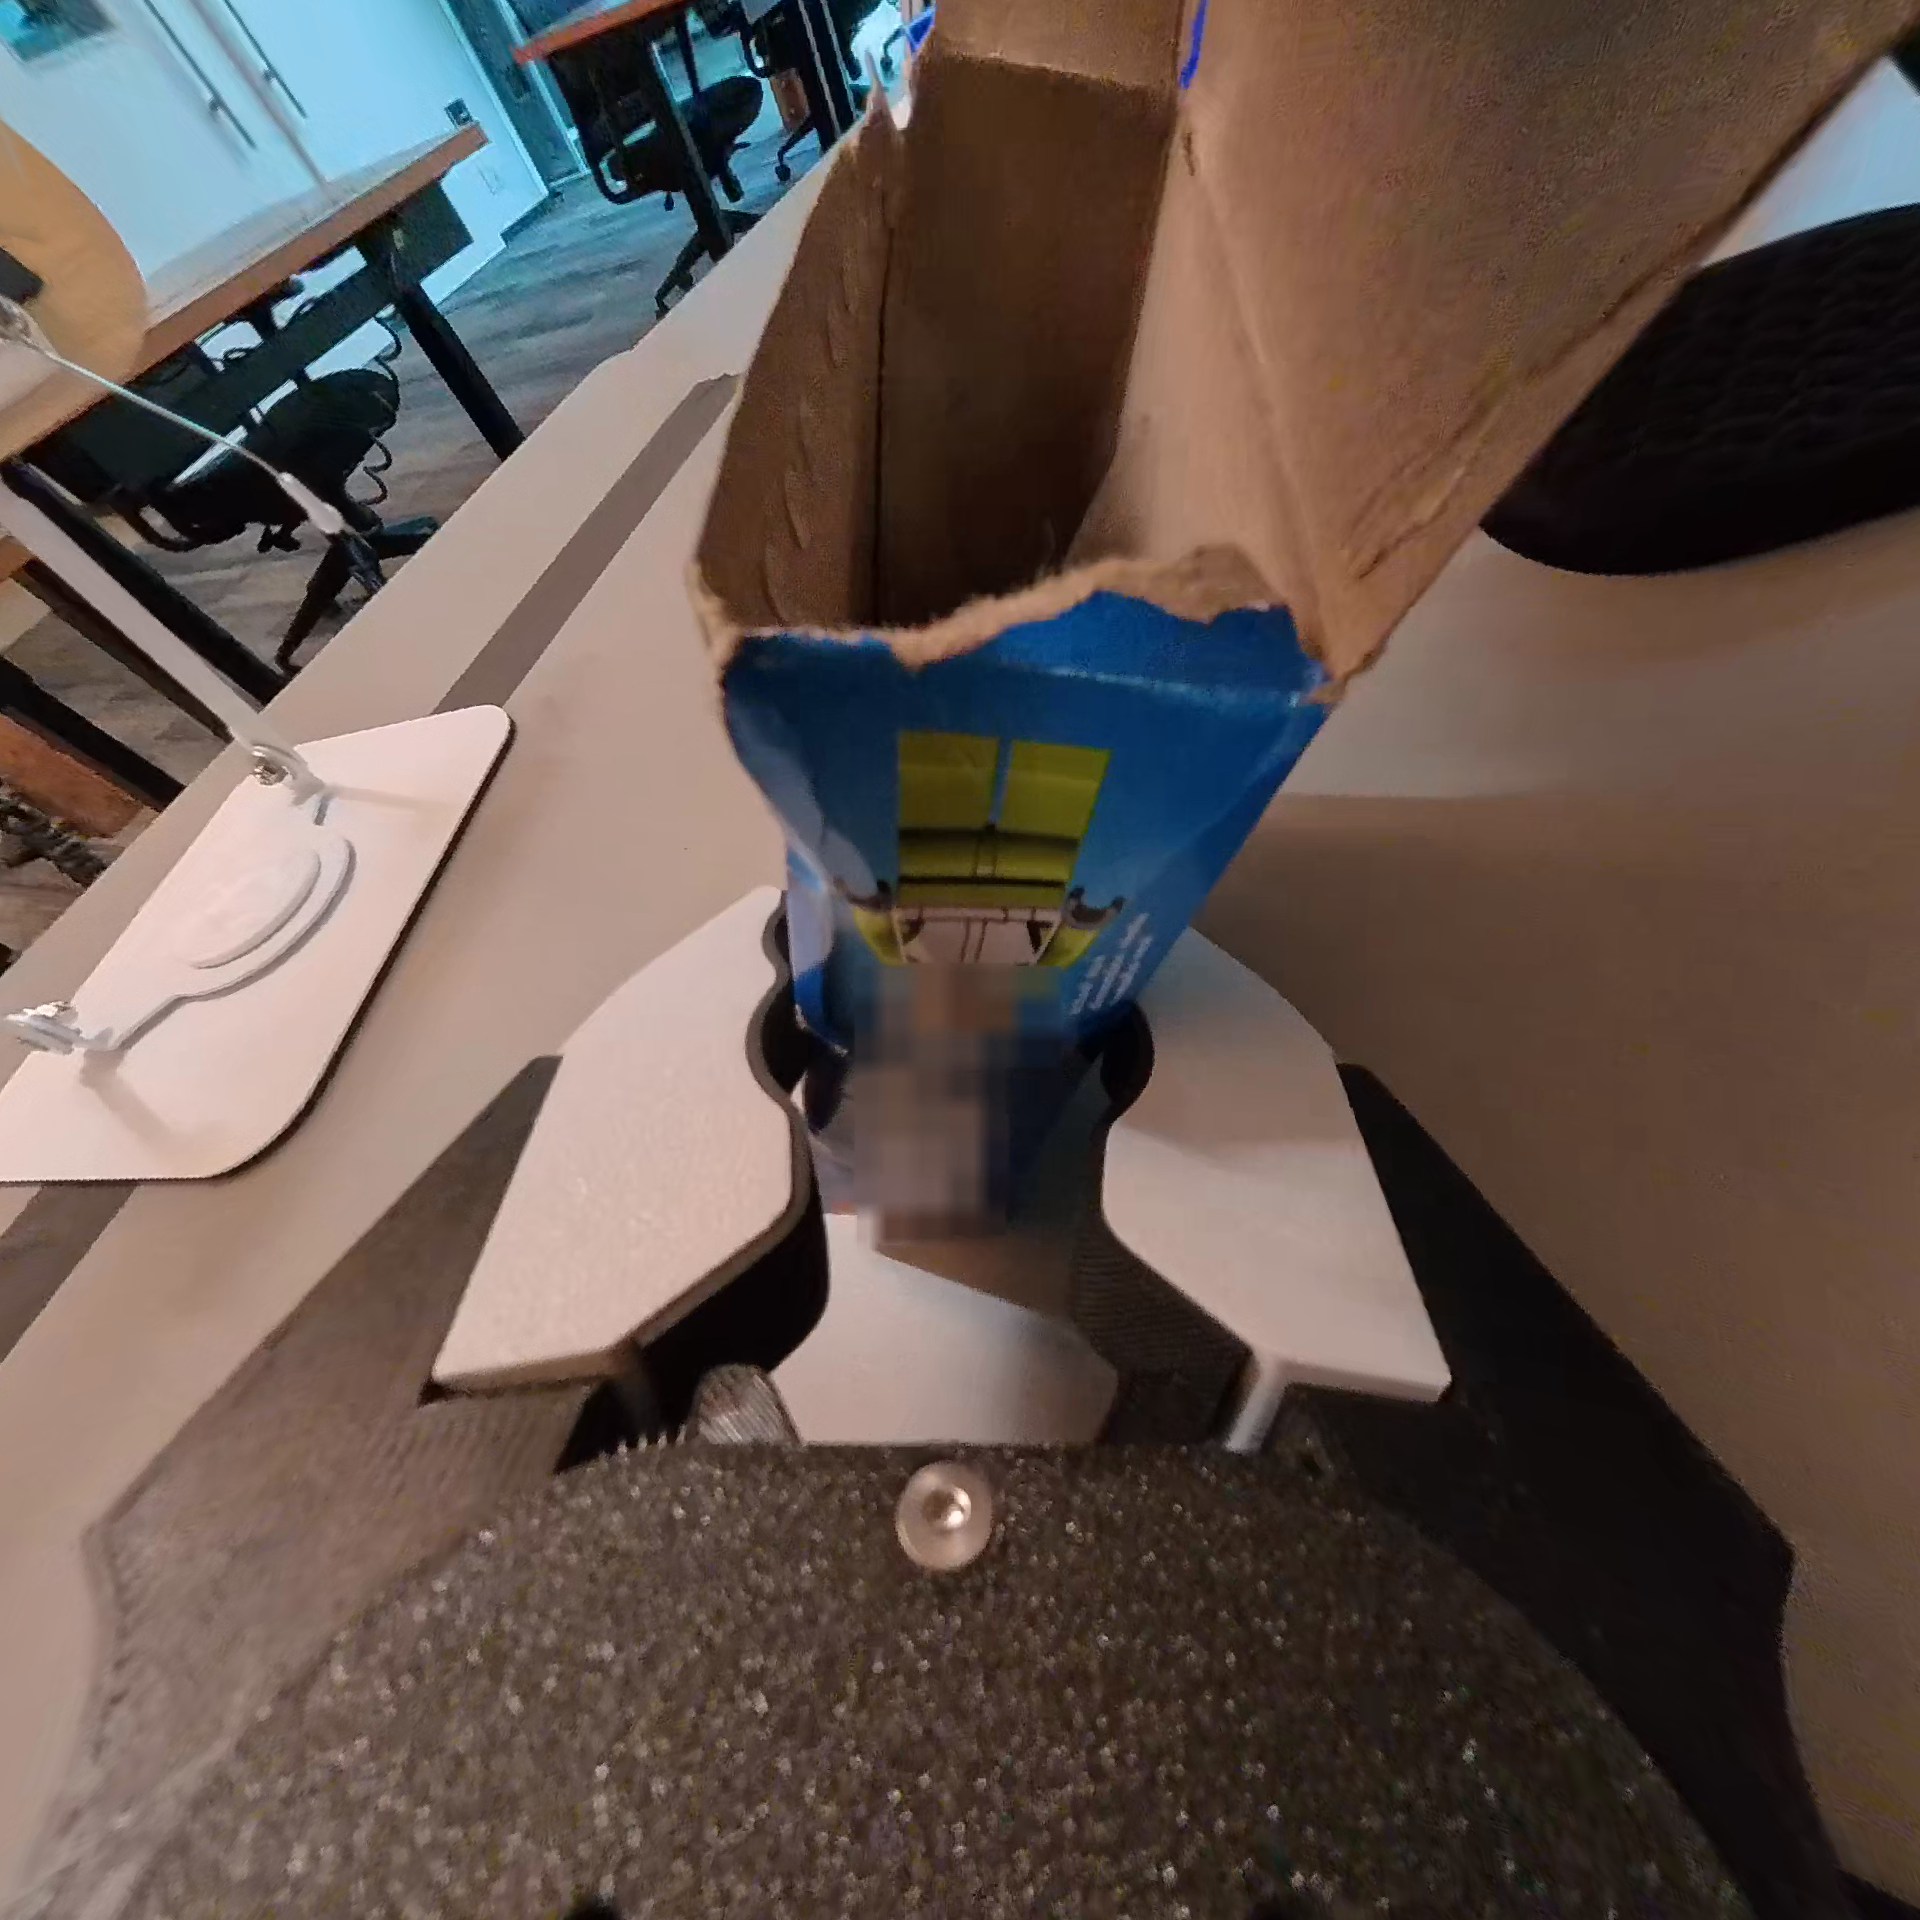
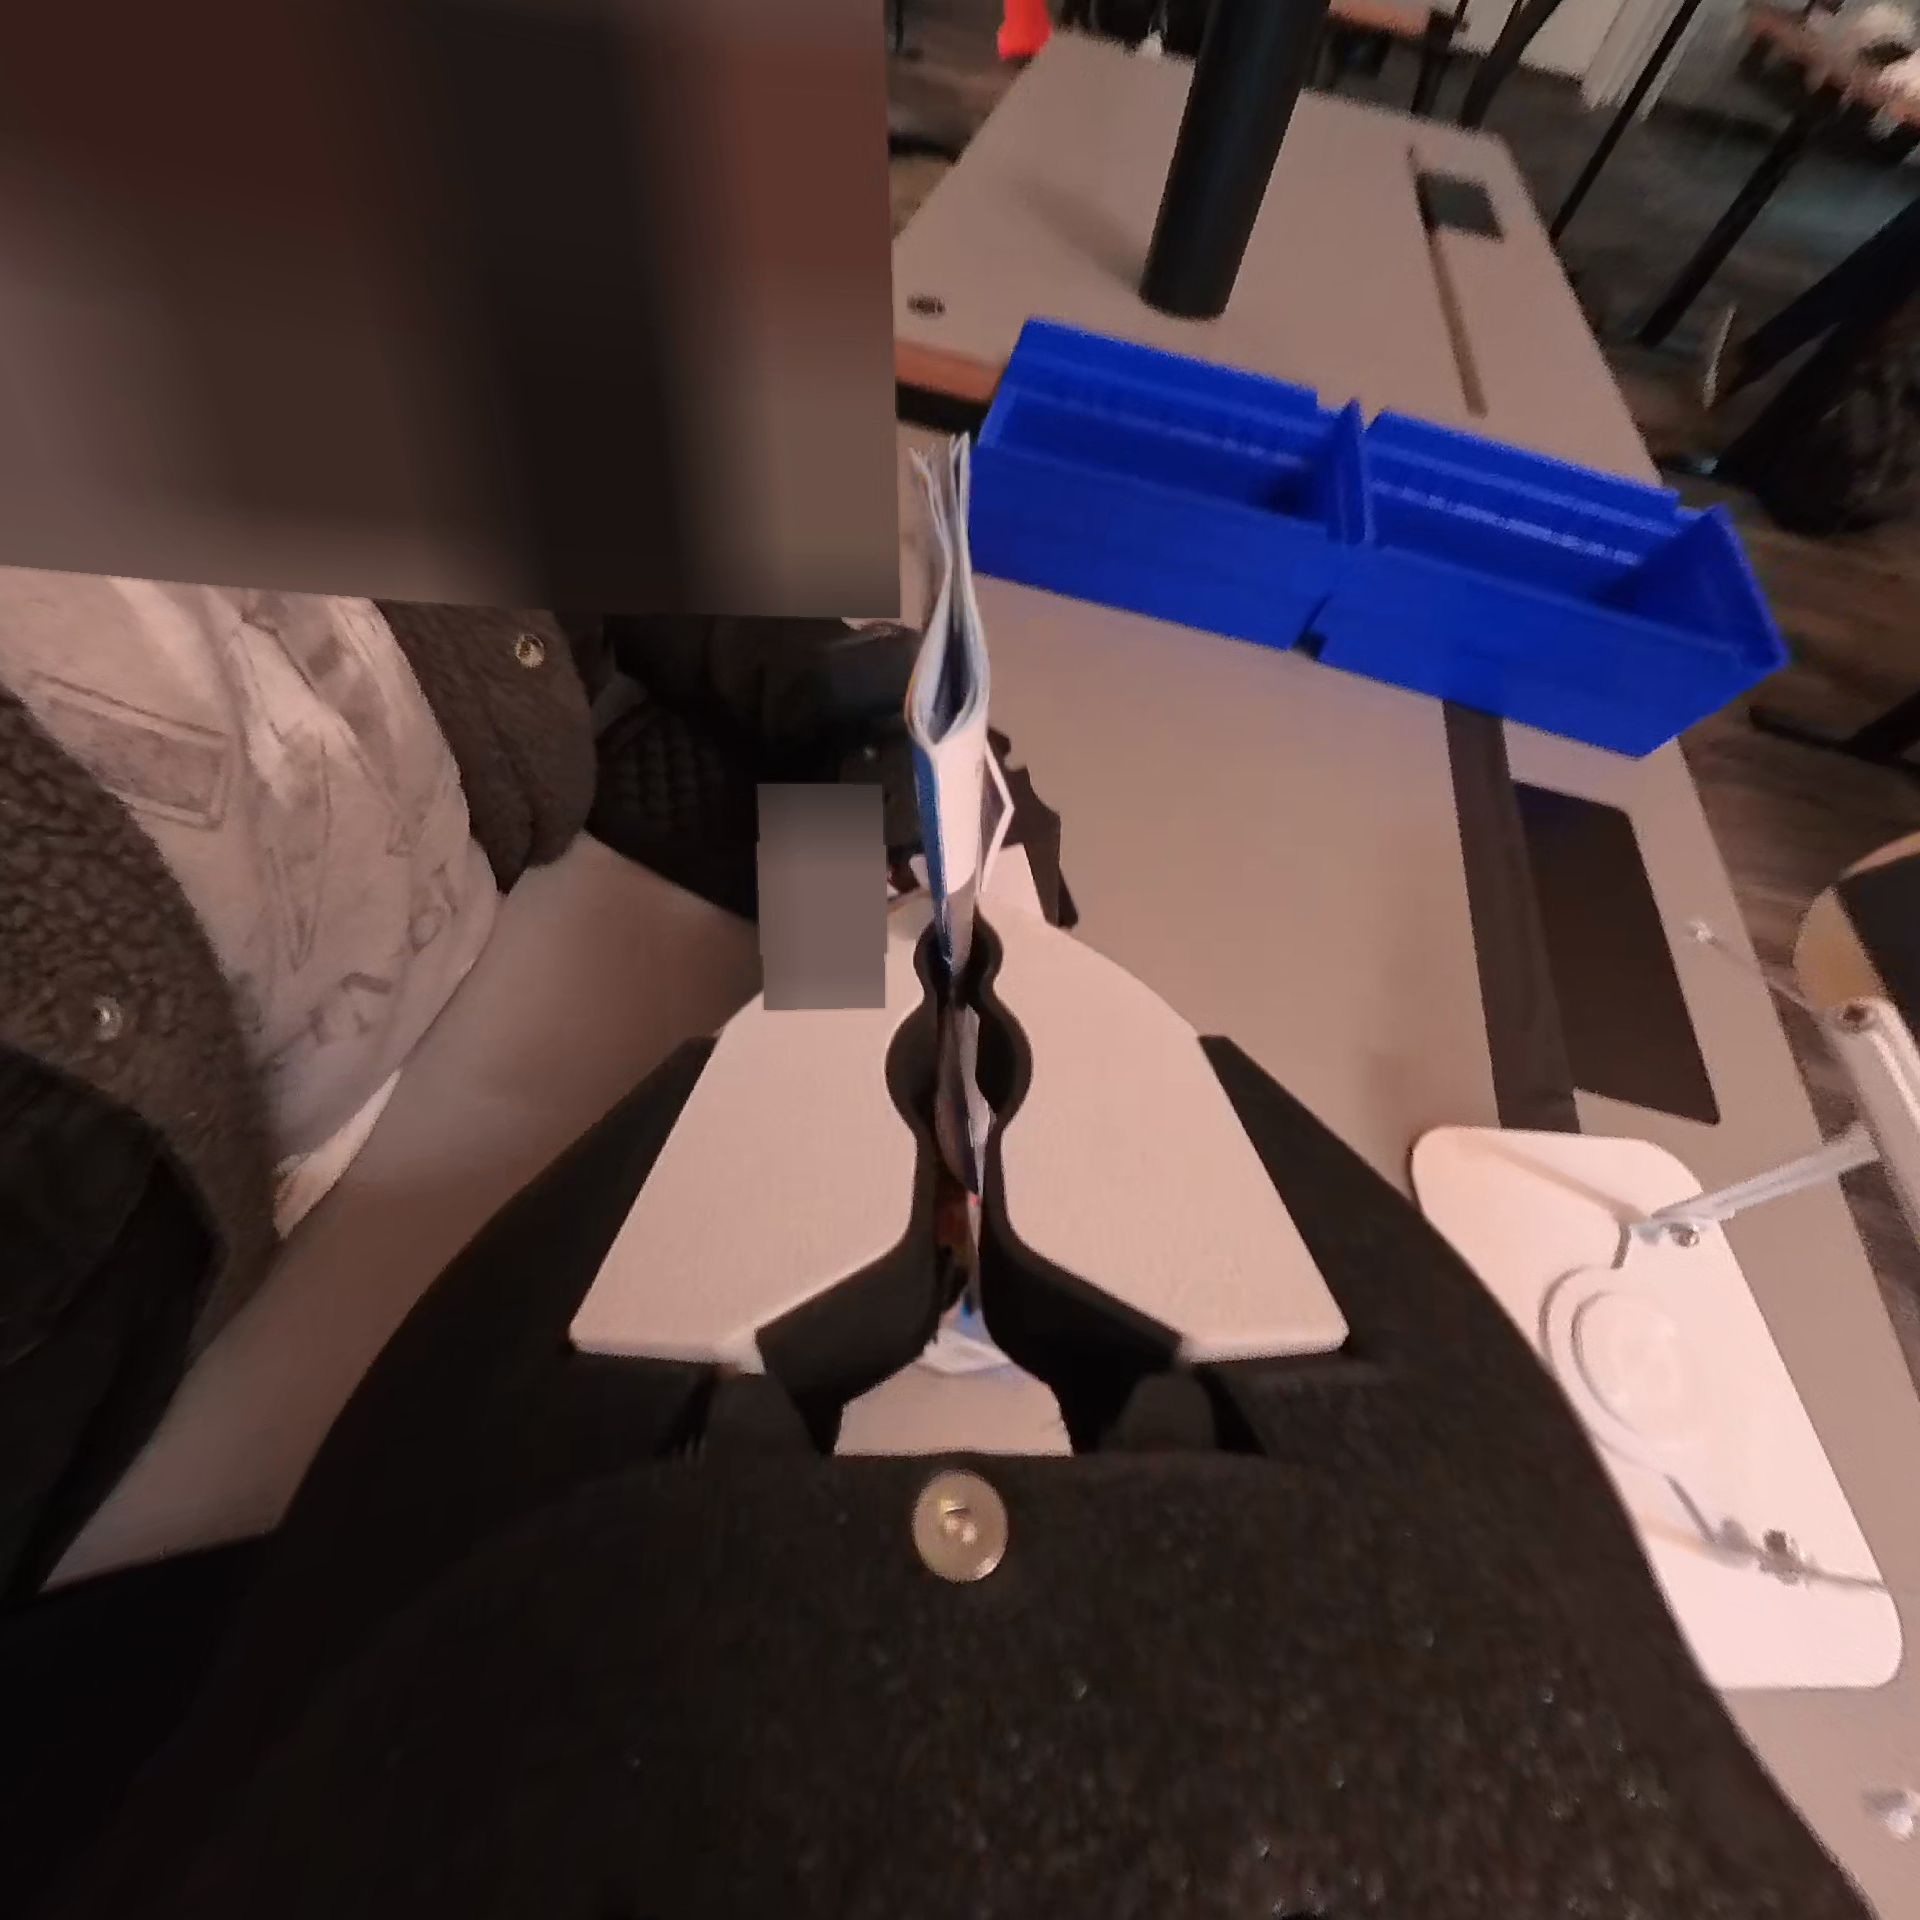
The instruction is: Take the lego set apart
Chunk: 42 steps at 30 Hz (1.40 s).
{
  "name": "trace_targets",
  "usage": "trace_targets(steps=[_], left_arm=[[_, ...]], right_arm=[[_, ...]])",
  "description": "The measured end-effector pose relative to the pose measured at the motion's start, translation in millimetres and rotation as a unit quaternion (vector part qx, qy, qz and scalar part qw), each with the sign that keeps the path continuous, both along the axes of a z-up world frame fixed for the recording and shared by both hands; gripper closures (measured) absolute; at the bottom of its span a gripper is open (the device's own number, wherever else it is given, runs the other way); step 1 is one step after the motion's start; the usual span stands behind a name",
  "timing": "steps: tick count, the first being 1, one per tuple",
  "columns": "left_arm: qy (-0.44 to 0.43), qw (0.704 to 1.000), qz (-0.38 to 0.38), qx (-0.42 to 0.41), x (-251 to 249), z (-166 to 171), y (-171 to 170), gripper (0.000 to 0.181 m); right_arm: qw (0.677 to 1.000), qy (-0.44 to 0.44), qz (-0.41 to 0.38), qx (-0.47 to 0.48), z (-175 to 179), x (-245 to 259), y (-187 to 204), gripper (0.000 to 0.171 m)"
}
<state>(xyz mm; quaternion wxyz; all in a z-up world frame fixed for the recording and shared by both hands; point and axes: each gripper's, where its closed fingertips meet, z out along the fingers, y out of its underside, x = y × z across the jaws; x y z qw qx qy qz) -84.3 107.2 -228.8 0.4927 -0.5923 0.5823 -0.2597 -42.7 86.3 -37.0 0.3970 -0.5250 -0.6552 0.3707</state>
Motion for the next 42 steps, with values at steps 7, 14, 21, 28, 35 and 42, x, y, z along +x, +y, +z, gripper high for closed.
trace_targets(steps=[7, 14, 21, 28, 35, 42], left_arm=[[-0.005, 1.000, 0.001, -0.021, -1, 1, 0, 0.126], [-0.001, 1.000, -0.002, -0.013, 0, 0, -1, 0.126], [-0.003, 1.000, -0.007, -0.011, -1, 0, -3, 0.126], [-0.005, 1.000, -0.010, -0.011, -1, 0, -4, 0.127], [-0.002, 1.000, -0.011, -0.007, 0, 0, -5, 0.127], [0.003, 1.000, -0.007, -0.003, 0, 0, -5, 0.127]], right_arm=[[1.000, 0.009, 0.024, 0.006, -10, 5, -11, 0.170], [0.998, -0.065, 0.013, -0.006, -36, 13, -1, 0.170], [0.977, -0.145, 0.029, 0.153, -57, 1, -1, 0.170], [0.938, -0.244, 0.043, 0.240, -73, 23, 4, 0.170], [0.920, -0.312, 0.021, 0.237, -68, 41, 5, 0.169], [0.940, -0.296, -0.052, 0.160, -66, 26, 12, 0.170]])
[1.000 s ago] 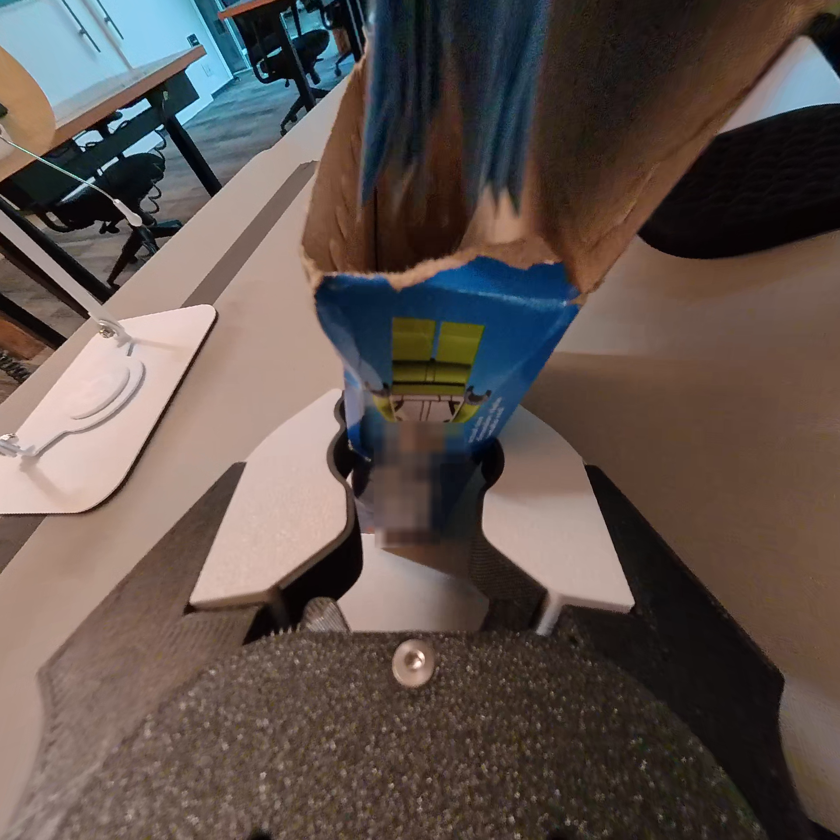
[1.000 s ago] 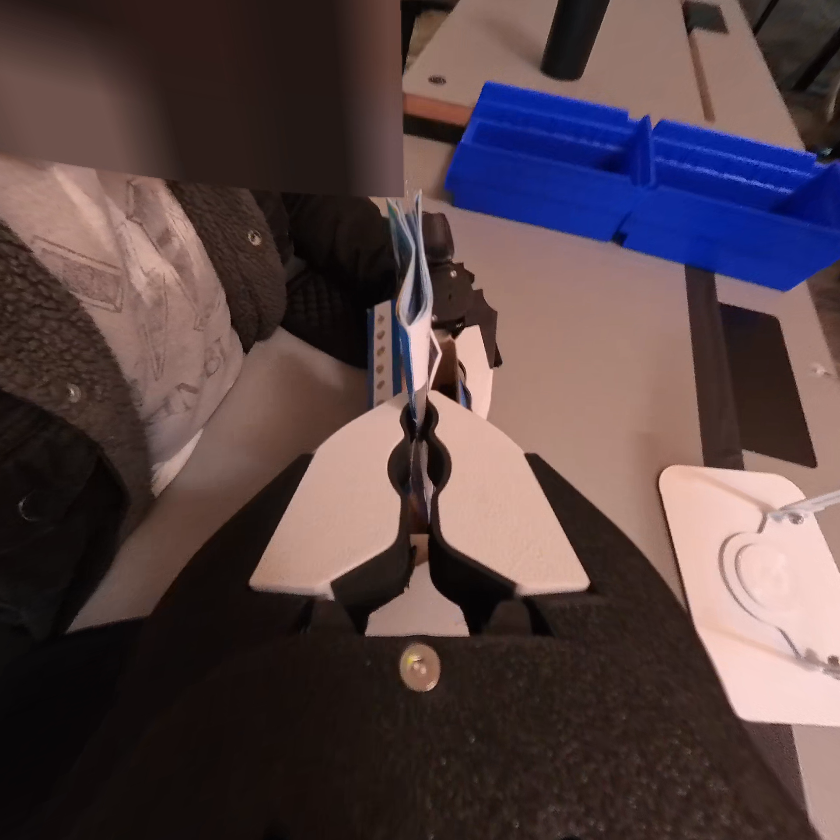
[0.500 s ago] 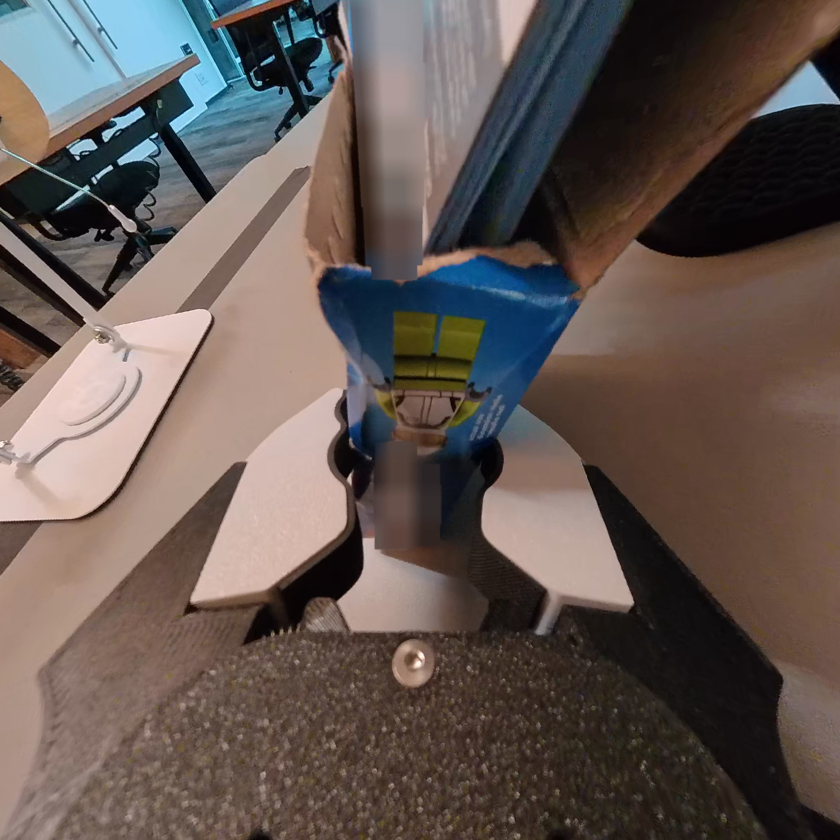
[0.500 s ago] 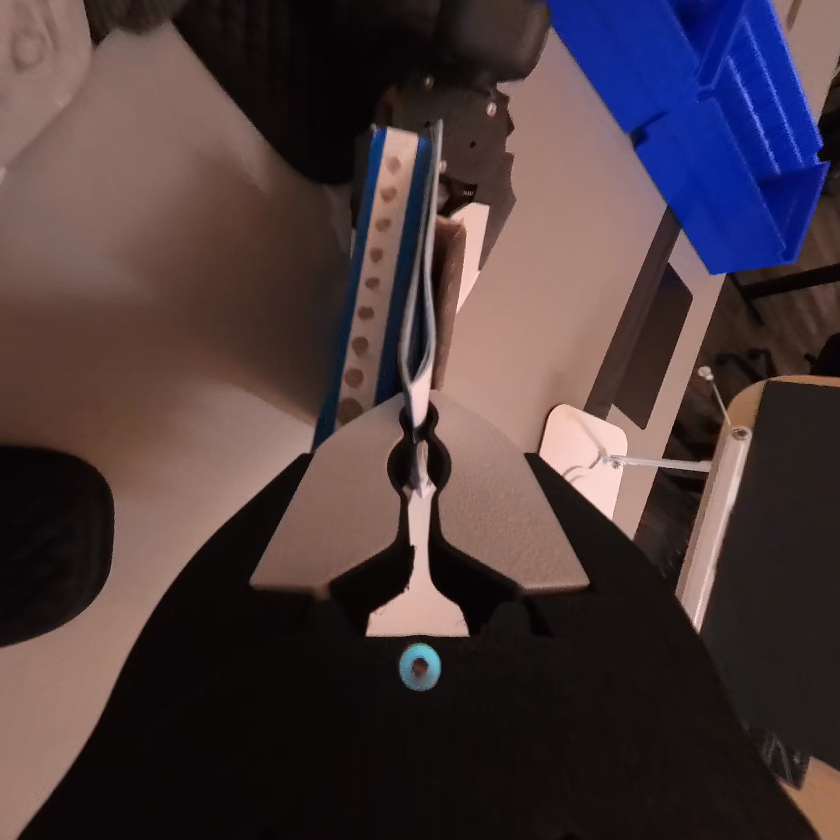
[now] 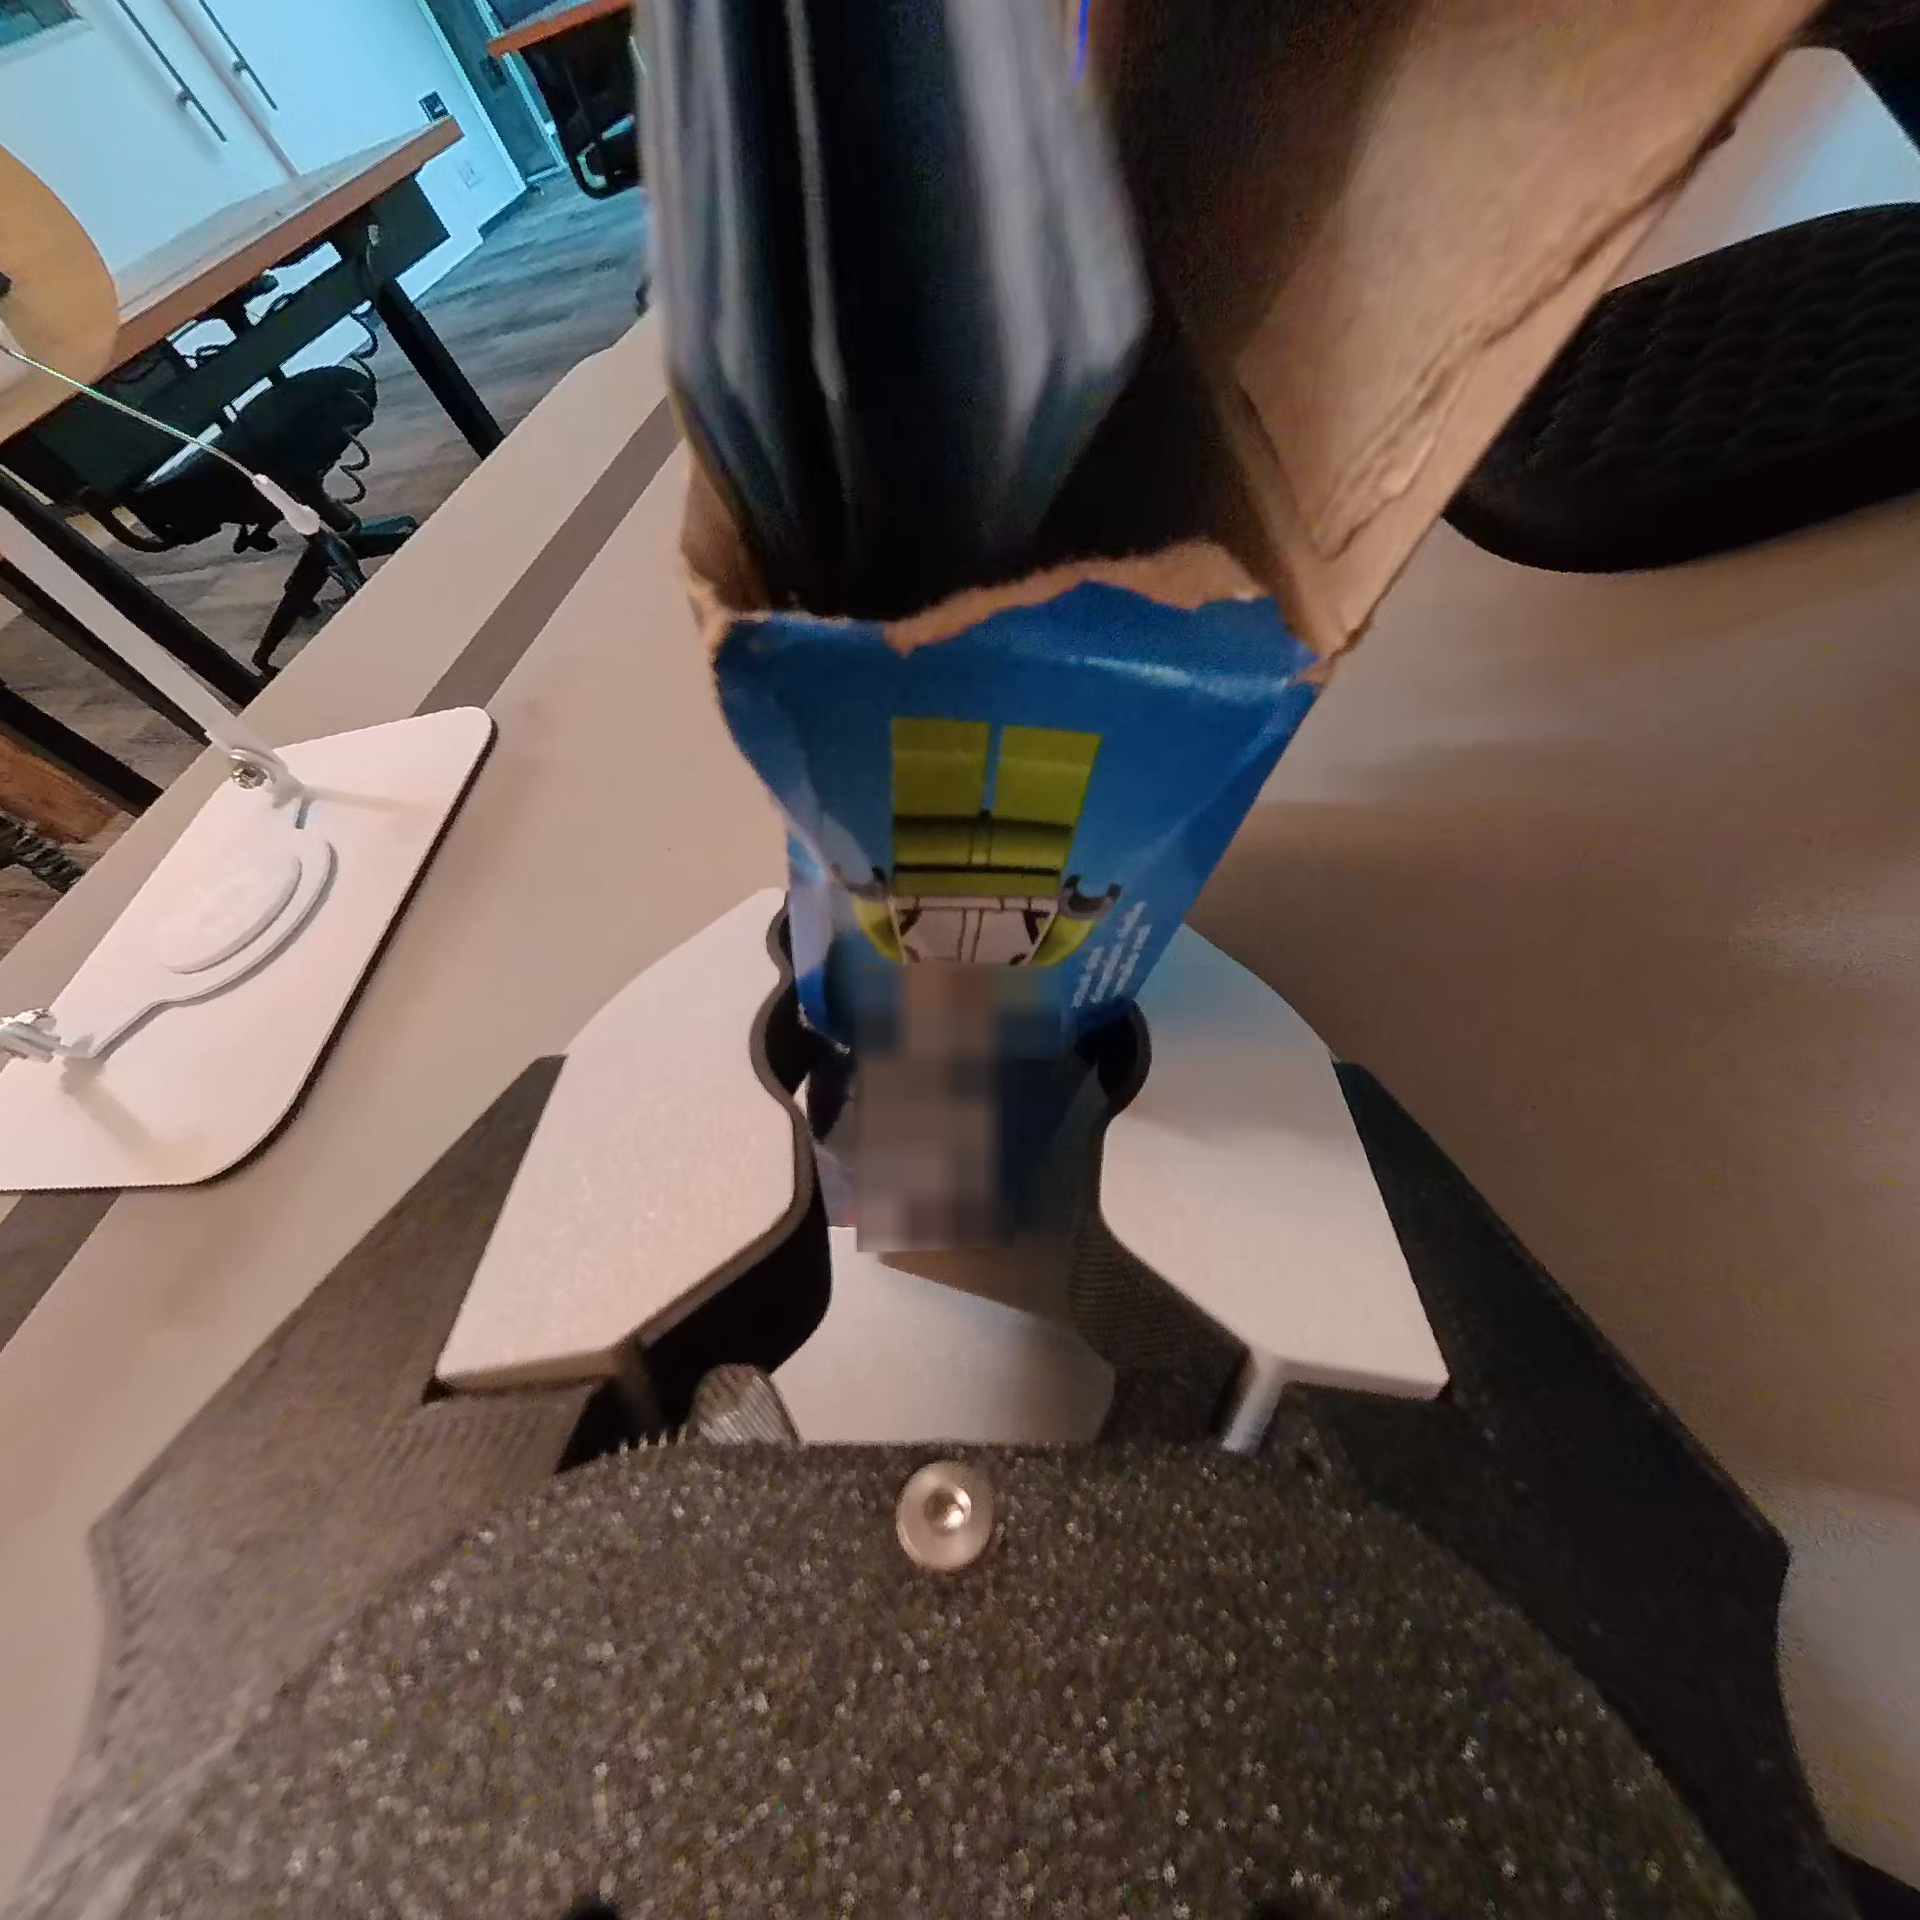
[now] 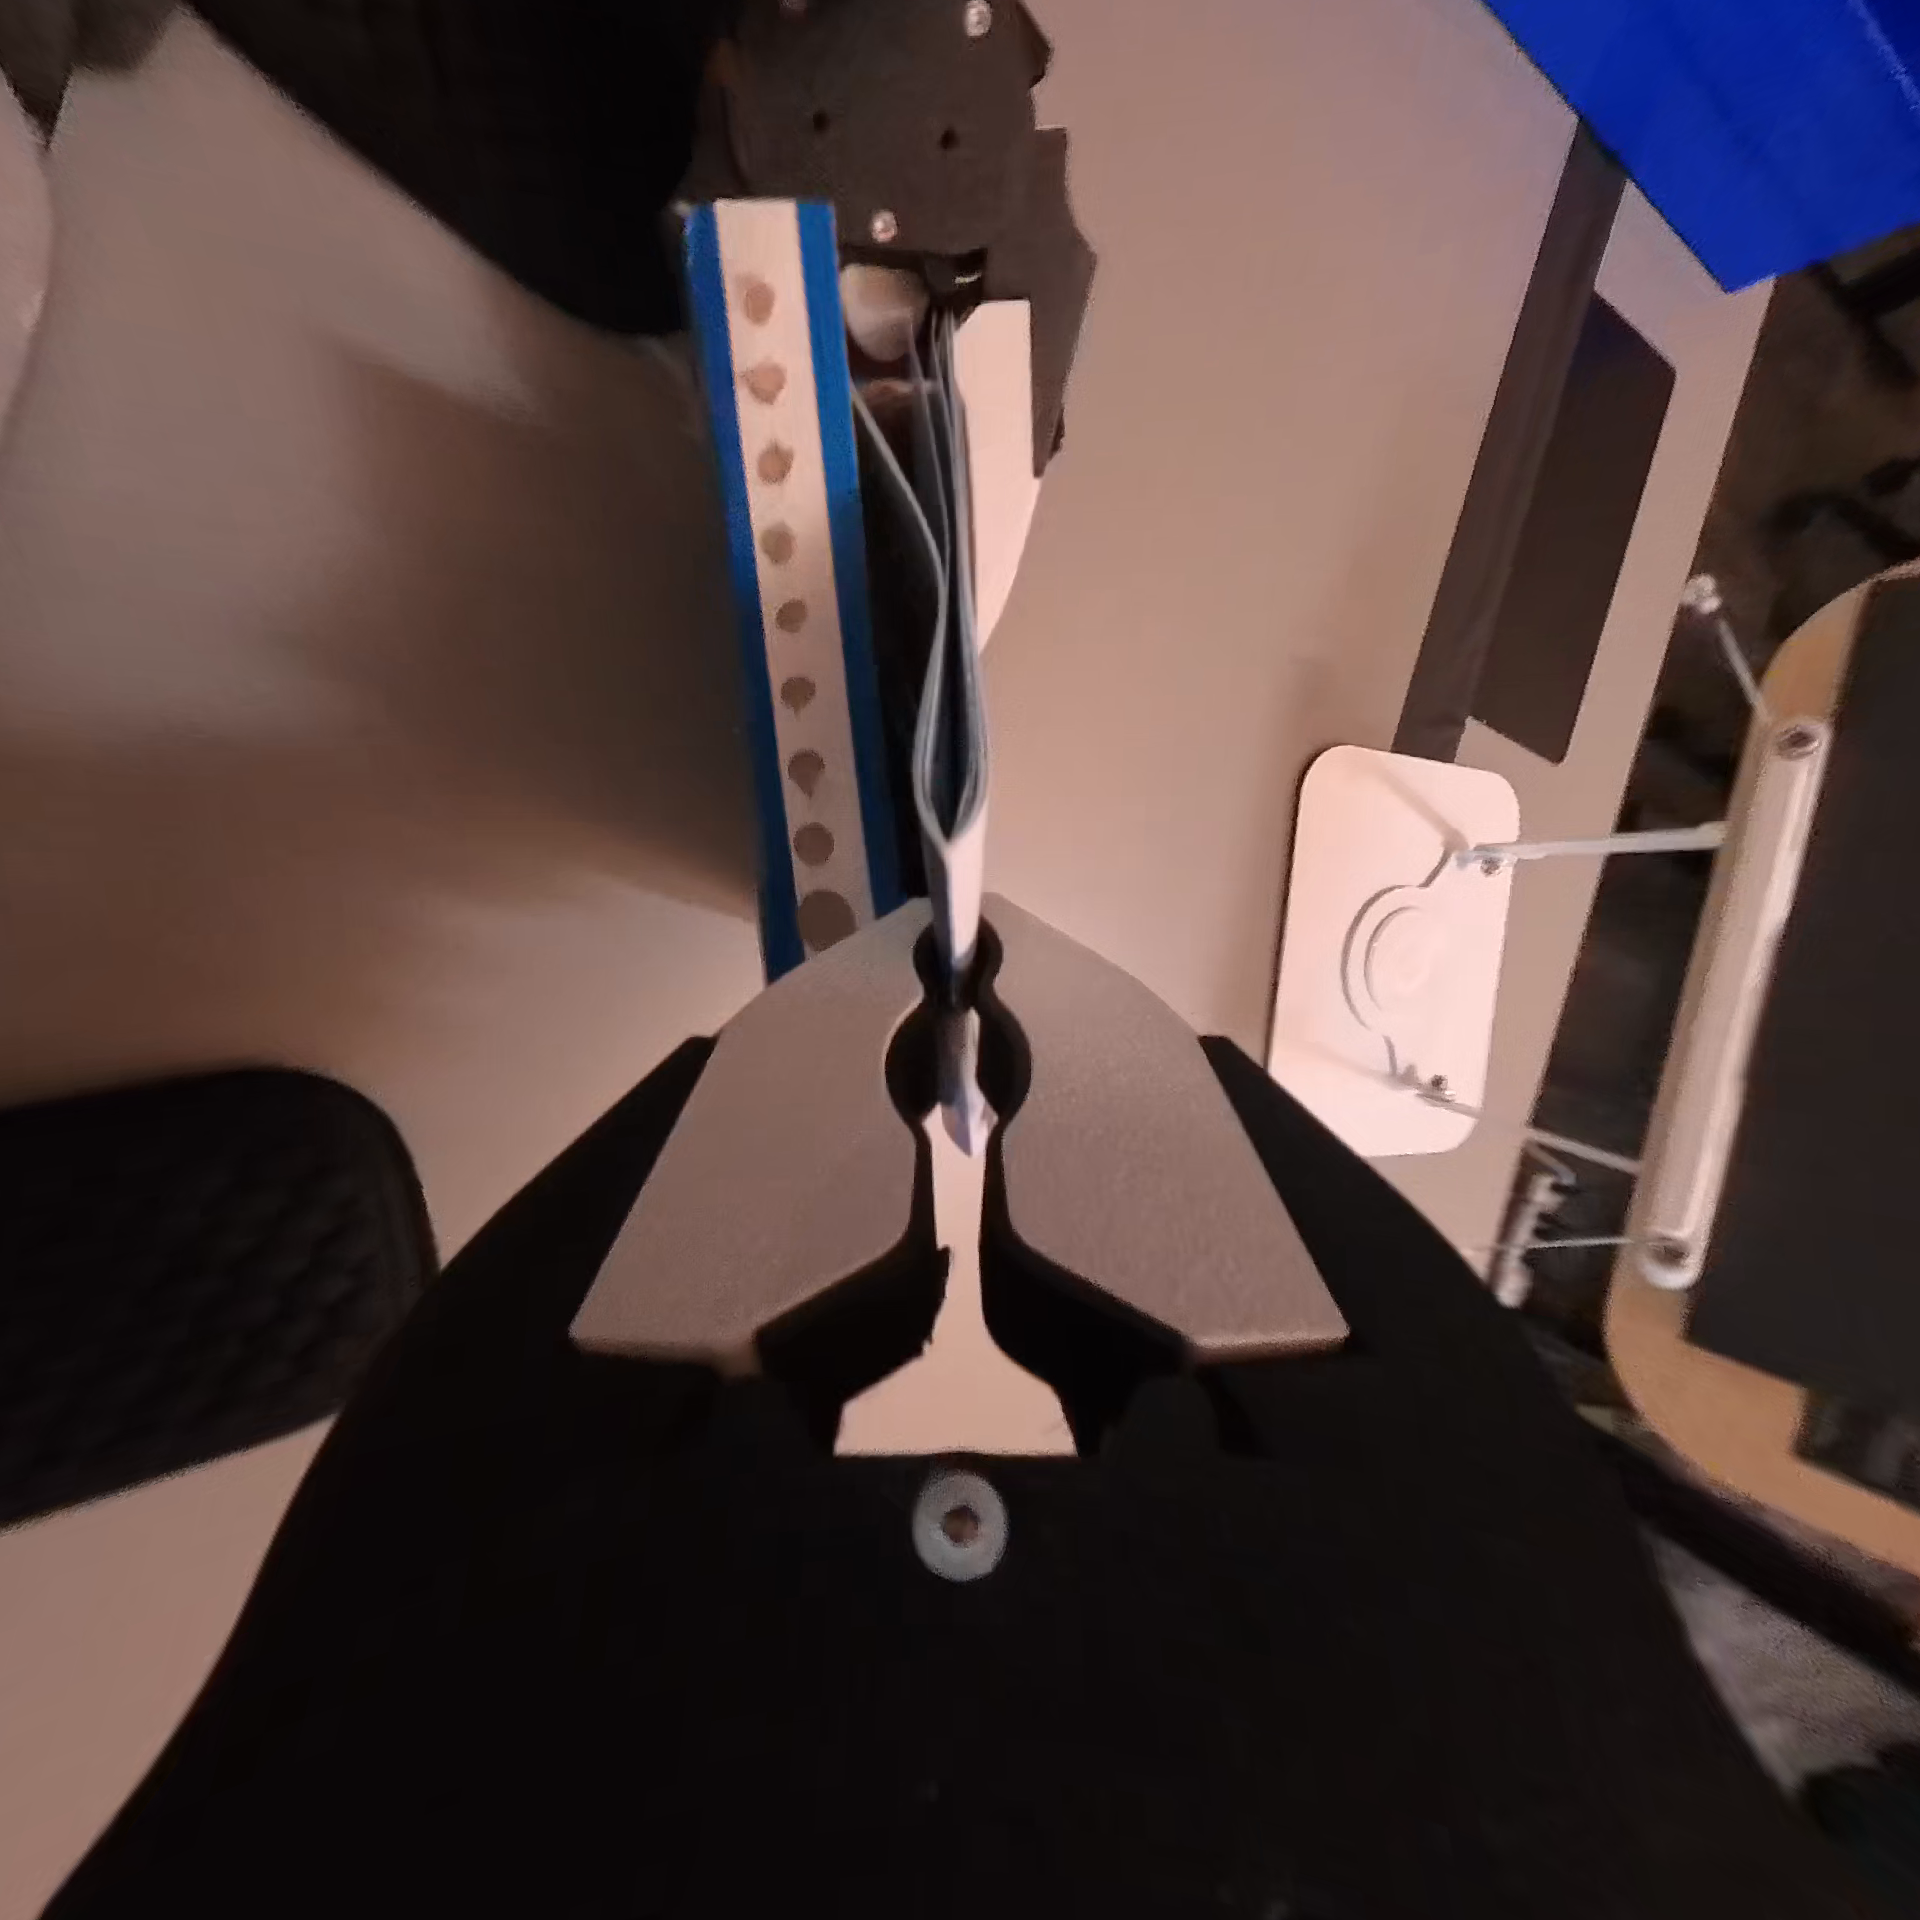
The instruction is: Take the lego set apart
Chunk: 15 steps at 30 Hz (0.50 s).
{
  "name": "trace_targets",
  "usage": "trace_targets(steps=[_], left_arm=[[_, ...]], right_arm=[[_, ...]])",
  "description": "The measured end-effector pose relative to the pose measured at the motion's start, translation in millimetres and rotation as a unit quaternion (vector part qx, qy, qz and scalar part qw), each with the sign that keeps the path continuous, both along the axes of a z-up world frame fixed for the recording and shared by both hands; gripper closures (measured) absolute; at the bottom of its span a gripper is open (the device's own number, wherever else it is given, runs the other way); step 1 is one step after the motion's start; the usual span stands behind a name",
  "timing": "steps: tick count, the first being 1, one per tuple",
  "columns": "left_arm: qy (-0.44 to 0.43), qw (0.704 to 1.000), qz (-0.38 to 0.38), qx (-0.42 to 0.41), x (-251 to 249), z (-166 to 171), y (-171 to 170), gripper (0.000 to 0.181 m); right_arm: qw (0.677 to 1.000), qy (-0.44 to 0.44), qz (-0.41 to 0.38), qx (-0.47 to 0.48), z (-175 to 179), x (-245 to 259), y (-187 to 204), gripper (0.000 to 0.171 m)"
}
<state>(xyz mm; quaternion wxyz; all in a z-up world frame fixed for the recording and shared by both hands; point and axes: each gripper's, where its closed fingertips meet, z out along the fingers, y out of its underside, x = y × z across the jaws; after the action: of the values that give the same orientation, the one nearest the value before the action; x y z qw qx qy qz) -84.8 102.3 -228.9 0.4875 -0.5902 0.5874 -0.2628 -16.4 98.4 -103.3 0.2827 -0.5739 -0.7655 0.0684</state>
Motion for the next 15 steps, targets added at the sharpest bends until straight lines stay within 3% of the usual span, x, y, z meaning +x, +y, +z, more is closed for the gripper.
trace_targets(steps=[5, 11, 15], left_arm=[[-0.001, 1.000, 0.005, -0.004, -1, 0, 2, 0.128], [0.002, 1.000, 0.006, 0.001, -1, 0, 1, 0.128], [0.001, 1.000, 0.009, -0.003, -1, 0, 2, 0.128]], right_arm=[[0.999, 0.017, -0.035, -0.006, -3, -13, 7, 0.170], [0.999, -0.003, -0.013, 0.046, -3, -10, 8, 0.170], [0.997, 0.043, -0.006, 0.071, 11, -16, 7, 0.170]])
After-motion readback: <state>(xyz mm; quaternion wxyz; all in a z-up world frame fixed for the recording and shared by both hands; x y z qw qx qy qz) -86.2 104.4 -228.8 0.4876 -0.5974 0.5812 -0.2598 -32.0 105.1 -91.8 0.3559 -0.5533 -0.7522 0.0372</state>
